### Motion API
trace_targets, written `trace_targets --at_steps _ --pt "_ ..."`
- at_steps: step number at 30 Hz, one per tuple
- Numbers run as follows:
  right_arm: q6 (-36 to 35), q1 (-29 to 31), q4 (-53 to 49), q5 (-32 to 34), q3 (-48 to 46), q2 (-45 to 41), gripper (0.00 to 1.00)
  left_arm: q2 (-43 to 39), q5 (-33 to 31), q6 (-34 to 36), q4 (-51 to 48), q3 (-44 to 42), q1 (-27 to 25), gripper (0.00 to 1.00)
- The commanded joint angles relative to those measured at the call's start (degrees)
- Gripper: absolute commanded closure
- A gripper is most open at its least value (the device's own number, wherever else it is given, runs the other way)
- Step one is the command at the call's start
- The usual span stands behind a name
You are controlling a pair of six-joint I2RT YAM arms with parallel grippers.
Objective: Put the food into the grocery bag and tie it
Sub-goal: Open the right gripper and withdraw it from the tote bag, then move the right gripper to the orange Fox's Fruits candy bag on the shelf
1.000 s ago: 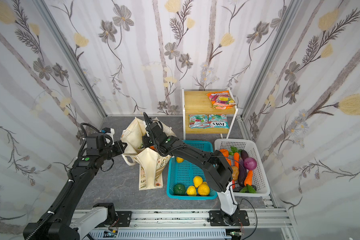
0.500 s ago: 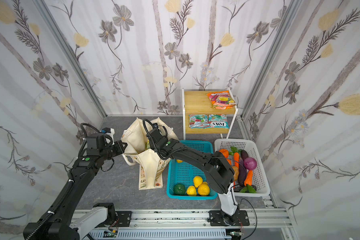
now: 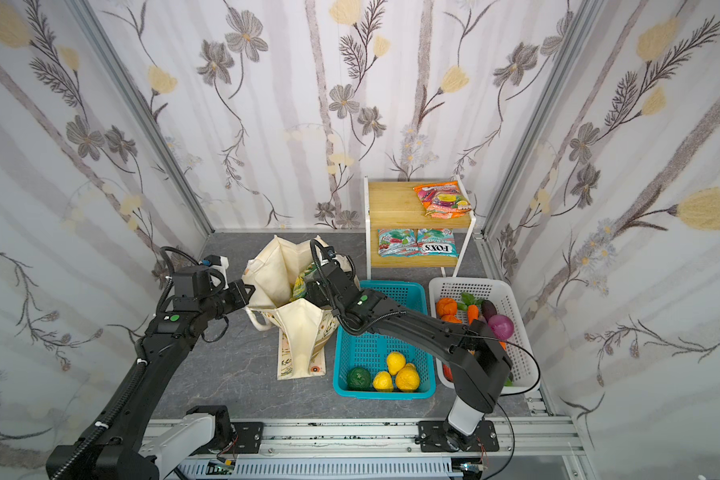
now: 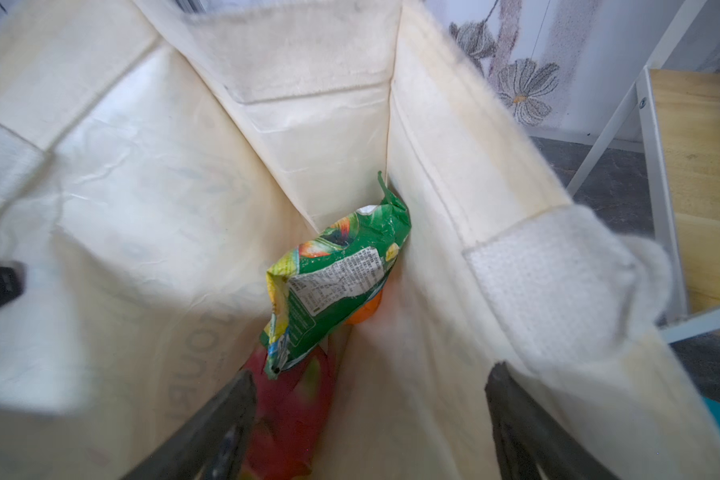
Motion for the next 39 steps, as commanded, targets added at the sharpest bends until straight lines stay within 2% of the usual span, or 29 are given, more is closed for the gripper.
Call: trace_targets --at_steps 1,2,8,12,15,16,19,22,25,30,34,39 --pt "0.12 -0.12 10.37 0.92 -2.23 -4.35 0.04 0.27 0.18 -0.28 0.84 0.6 0.0 1.0" --pt "-0.04 -0.12 11.55 2.29 -3.0 -5.68 0.01 0.4 -0.03 -0.26 0.84 0.54 0.0 1.0" --pt "1.86 -0.24 11.37 13.83 -2.57 -13.87 0.0 1.55 0.07 -0.86 0.93 0.5 -0.04 1.0" --pt "-4.88 -3.36 4.44 6.69 1.39 -17.94 0.0 1.77 0.22 -1.27 1.19 1.1 -0.09 1.0" --pt "-7.85 -6.16 6.43 10.29 -0.46 -20.78 0.0 1.95 0.17 -0.96 1.2 1.78 -0.09 1.0" --pt "-8.08 -6.36 6.64 11.48 -0.66 -21.53 0.0 2.02 0.1 -0.89 1.19 1.98 -0.09 1.0" --pt "-5.23 -13.06 1.37 12.37 3.2 -21.95 0.0 2.04 -0.56 -0.55 1.19 2.21 -0.09 1.0" --pt "-3.03 -19.25 -5.09 10.75 7.87 -21.77 0.01 2.53 -0.6 -0.03 1.19 2.18 -0.09 1.0" --pt "-2.88 -24.83 -6.27 9.16 9.87 -21.95 0.04 3.24 -0.44 1.03 1.13 2.44 -0.09 1.0" --pt "-3.74 -32.73 -9.83 4.25 15.03 -19.84 0.05 3.82 -0.75 2.05 1.11 2.4 -0.09 1.0" --pt "-5.28 -35.83 -11.4 3.76 19.38 -17.04 0.07 4.75 -0.73 2.8 1.19 2.45 -0.09 1.0" --pt "-5.25 -41.64 -15.81 -0.81 26.7 -9.23 0.07 4.9 -1.59 2.75 1.19 2.91 -0.09 1.0"
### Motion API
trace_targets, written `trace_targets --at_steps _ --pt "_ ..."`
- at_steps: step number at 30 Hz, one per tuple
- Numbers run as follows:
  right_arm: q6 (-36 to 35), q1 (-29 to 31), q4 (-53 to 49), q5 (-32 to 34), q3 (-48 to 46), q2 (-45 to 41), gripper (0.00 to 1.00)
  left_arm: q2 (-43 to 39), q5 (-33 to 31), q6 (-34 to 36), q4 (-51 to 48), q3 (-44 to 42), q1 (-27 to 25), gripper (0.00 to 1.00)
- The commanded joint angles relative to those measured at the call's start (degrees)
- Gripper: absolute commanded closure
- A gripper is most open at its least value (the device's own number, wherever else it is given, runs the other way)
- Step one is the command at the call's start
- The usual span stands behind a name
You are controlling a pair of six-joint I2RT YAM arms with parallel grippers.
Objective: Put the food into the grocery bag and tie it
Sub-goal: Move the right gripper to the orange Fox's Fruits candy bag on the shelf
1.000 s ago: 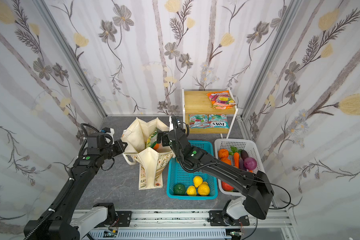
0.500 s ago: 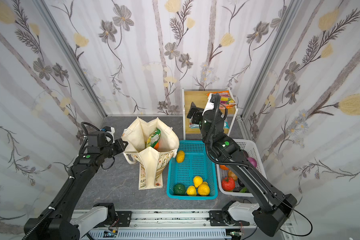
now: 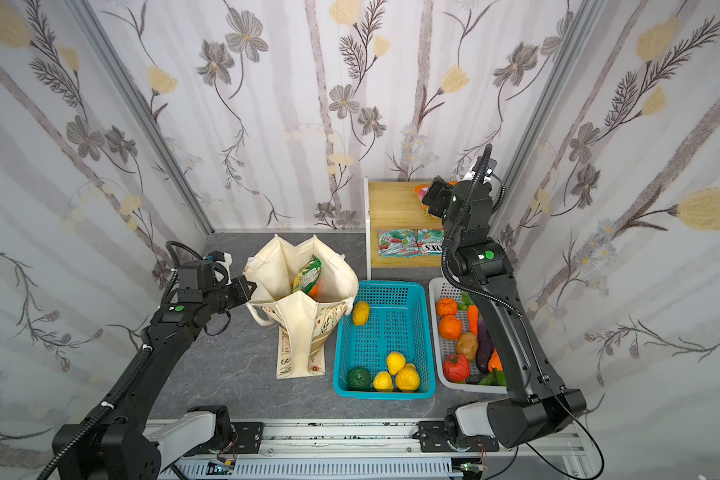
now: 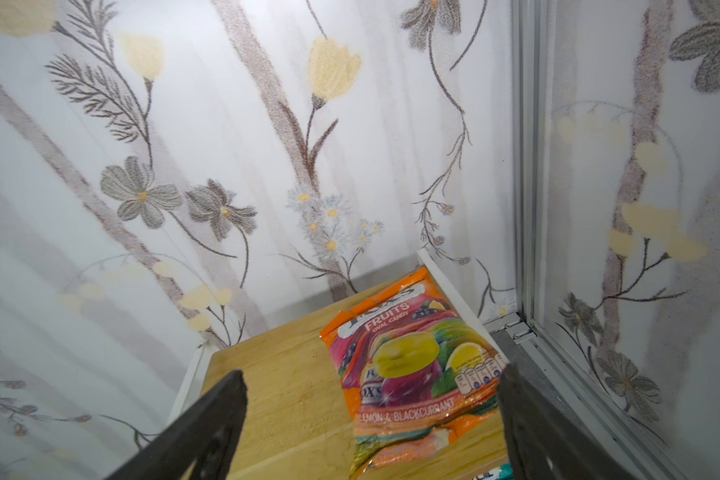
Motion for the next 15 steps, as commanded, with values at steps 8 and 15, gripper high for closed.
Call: trace_targets --at_steps 8,15 --pt "-2.58 -4.63 -7.65 -5.5 13.3 14.03 0.06 -1.61 -2.69 1.26 0.8 0.0 0.02 1.0" --pt "-4.13 -6.01 -14.53 -4.87 23.34 23.04 0.07 -1.67 -4.37 0.13 1.11 -0.53 0.02 1.0"
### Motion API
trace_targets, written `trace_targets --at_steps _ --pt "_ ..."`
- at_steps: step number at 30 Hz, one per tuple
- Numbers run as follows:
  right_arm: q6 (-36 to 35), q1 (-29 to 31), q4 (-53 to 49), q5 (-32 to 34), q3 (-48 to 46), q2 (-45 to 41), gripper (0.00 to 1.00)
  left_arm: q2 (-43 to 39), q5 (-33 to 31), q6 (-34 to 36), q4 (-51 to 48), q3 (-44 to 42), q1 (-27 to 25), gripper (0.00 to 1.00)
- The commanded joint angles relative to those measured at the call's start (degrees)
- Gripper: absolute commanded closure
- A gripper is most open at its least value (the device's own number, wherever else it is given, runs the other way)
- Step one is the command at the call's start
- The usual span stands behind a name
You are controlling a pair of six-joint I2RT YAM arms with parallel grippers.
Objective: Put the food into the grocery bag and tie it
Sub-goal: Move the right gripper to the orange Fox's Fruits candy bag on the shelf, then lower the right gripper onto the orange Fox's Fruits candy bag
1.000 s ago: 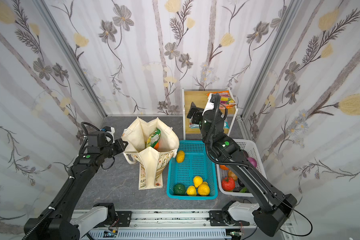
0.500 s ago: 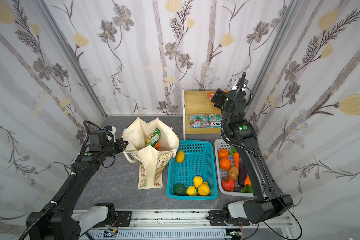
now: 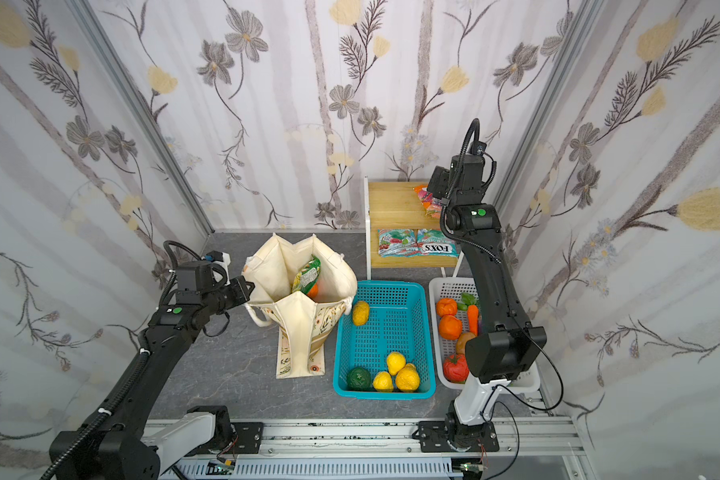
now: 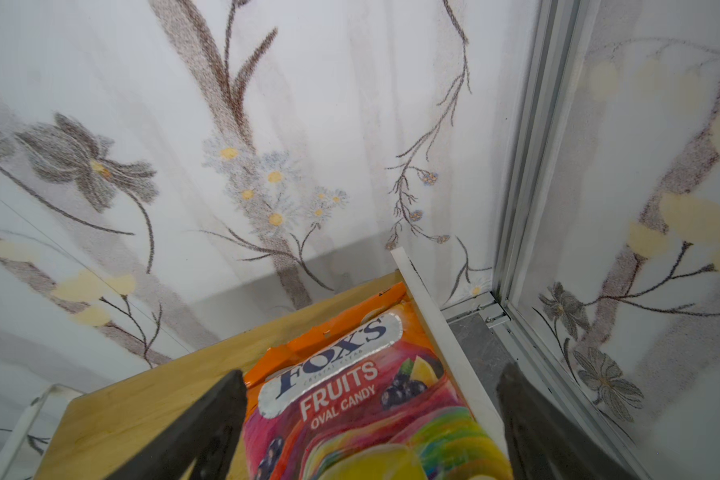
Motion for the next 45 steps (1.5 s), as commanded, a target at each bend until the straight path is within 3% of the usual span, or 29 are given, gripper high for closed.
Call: trace_targets --at_steps 1,12,24,31,36,41,45 --pt "-1.87 -0.03 -3.74 0.05 2.49 2.51 0.07 -0.19 -2.13 -0.42 1.99 -0.46 0.04 1.0" --pt "-0.85 1.17 -7.09 -9.78 1.68 3.07 0.1 -0.41 -1.23 -0.42 2.36 -0.38 -0.04 1.0" --pt "0.94 4.32 -7.68 -5.22 0.6 -0.5 0.1 -2.54 0.13 -0.86 2.36 -1.34 -0.05 1.0" --pt "2.55 3.72 0.37 -7.55 -13.02 -12.41 0.08 -2.3 0.43 -0.97 2.44 -1.17 -0.04 1.0" --pt "7.08 -0.62 5.57 -13.08 -24.38 -18.97 0.09 -2.3 0.64 -0.61 2.44 -1.12 -0.05 1.0" --pt "8.61 -4.25 9.3 -22.72 -29.97 -22.06 0.19 -2.38 1.04 -0.03 2.44 -1.08 -0.04 1.0" --pt "10.34 -5.82 11.92 -26.2 -32.15 -22.56 0.22 -2.56 1.16 0.02 2.44 -1.44 -0.1 1.0"
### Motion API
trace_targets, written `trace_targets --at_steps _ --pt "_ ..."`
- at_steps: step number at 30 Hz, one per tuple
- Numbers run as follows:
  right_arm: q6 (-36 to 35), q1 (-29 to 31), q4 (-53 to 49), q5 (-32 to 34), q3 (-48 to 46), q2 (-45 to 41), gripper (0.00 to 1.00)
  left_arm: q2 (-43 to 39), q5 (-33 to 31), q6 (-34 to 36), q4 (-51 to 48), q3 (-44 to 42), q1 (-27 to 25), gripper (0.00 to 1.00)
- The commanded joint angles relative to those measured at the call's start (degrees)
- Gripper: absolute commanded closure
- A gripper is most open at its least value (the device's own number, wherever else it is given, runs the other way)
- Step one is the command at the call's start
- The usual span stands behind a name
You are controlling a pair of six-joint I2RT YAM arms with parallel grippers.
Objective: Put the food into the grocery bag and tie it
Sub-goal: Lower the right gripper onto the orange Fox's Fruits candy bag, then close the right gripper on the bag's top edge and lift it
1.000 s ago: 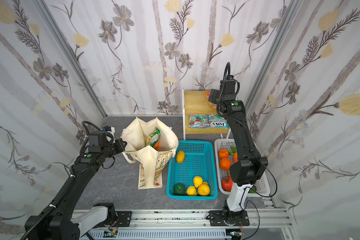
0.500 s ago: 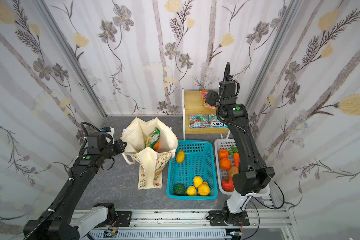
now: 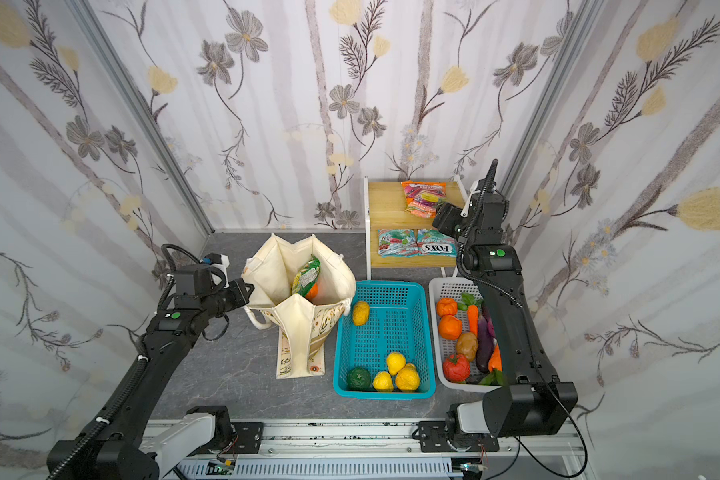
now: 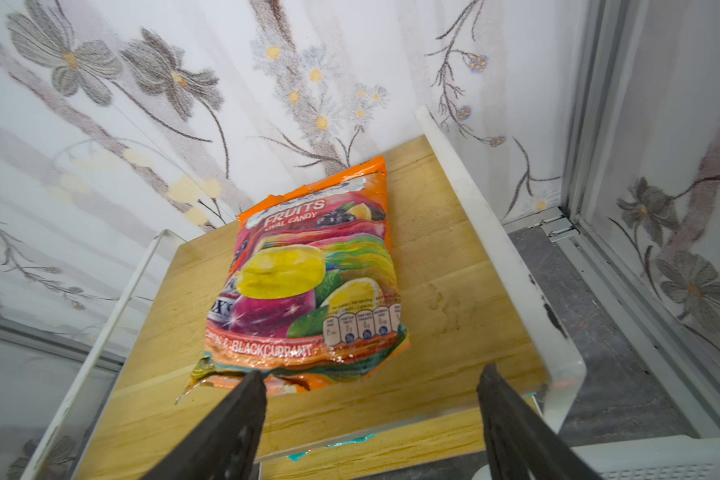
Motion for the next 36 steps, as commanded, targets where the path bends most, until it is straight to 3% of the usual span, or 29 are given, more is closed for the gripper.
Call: trace_targets --at_steps 1,8,16,26,30,36 --pt "2.22 -0.89 5.71 -4.96 -0.92 -0.05 0.22 -0.44 0.38 0.52 2.03 -0.12 0.02 1.0" --pt "3.75 -1.36 8.2 -9.14 -0.93 1.48 0.24 -1.69 -0.39 0.7 2.03 -1.15 0.04 1.0" --pt "4.12 -1.5 7.0 -7.58 0.65 4.67 0.27 -2.15 -0.52 0.61 2.03 -1.94 0.07 1.0" --pt "4.66 -1.69 8.75 -8.57 0.22 5.52 0.53 -1.78 -0.87 0.69 2.03 -1.69 0.07 1.0" --pt "5.06 -1.71 9.27 -9.72 0.21 6.0 0.58 -1.85 -1.41 1.03 2.03 -1.86 0.07 1.0" --pt "6.22 -1.71 10.67 -10.4 -0.64 6.09 0.58 -2.39 -1.58 1.18 2.03 -2.04 0.06 1.0"
